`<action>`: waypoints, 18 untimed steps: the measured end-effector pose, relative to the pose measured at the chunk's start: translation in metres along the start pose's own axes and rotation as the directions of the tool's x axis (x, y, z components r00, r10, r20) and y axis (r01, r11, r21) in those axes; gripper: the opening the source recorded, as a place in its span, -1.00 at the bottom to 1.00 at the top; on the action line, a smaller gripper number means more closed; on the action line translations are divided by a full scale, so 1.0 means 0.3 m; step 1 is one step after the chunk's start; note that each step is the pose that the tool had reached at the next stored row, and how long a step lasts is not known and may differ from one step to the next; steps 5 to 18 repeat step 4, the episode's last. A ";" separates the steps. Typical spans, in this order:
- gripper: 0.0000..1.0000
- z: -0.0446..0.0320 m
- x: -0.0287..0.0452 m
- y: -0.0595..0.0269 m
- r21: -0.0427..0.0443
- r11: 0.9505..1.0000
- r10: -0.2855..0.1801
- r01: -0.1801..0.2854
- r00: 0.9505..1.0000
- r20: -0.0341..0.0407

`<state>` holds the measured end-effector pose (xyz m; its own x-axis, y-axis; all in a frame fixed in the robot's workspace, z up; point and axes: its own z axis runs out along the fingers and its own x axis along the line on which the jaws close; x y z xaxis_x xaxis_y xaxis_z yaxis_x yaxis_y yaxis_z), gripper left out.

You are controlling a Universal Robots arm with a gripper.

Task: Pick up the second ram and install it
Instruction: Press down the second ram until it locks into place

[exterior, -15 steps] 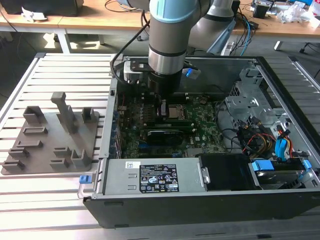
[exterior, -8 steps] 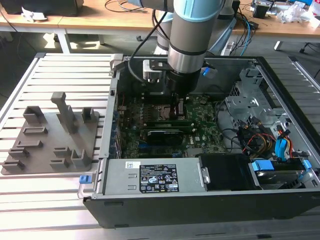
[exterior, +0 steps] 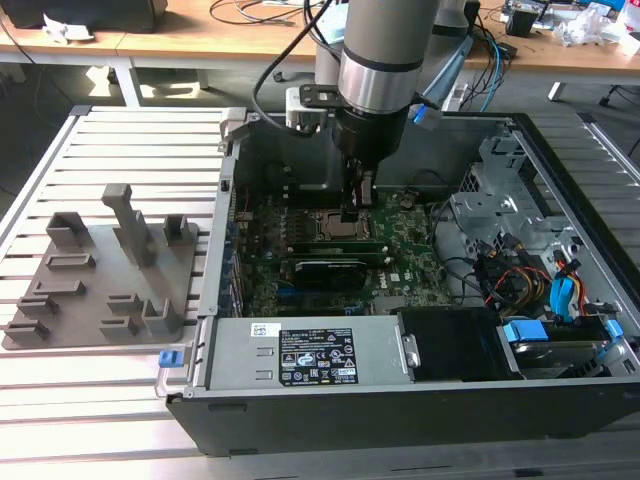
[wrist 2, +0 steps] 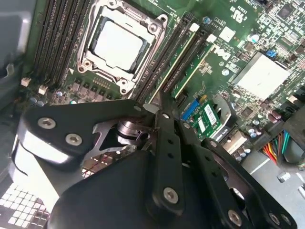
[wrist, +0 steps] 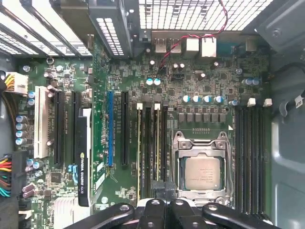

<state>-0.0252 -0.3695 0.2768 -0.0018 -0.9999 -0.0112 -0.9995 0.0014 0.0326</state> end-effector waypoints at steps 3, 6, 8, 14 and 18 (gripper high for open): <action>-0.79 0.000 0.000 0.000 0.000 1.000 0.000 0.000 1.000 0.000; -0.79 -0.001 0.000 0.000 0.000 1.000 0.000 0.000 1.000 0.000; -0.79 -0.001 0.000 0.000 0.000 1.000 0.000 0.000 1.000 0.000; -0.79 -0.001 0.000 0.000 0.000 1.000 0.000 0.000 1.000 0.000; -0.79 -0.001 0.000 0.000 0.000 1.000 0.000 0.000 1.000 0.000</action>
